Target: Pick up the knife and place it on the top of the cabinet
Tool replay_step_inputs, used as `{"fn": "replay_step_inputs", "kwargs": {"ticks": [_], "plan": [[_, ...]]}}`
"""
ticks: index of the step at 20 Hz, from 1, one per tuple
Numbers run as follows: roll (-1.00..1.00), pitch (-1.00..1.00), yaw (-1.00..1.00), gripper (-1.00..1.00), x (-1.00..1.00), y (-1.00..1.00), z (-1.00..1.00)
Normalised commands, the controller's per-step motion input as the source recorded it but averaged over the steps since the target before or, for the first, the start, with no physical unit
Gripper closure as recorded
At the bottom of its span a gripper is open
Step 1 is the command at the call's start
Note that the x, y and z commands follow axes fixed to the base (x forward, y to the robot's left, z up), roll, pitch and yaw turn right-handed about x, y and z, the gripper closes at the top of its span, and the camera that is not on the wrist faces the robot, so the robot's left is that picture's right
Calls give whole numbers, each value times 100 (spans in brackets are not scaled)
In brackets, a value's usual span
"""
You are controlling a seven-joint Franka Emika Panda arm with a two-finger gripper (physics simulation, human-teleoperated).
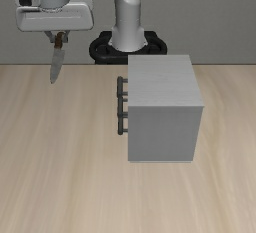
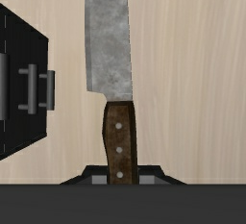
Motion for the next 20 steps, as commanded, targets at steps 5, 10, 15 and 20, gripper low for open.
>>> {"fn": "replay_step_inputs", "kwargs": {"ticks": [5, 10, 15, 20], "plan": [[0, 0, 0, 100, 0, 100, 0], [0, 0, 0, 100, 0, 100, 0], [0, 0, 0, 100, 0, 100, 0], [0, 0, 0, 100, 0, 100, 0]]}}
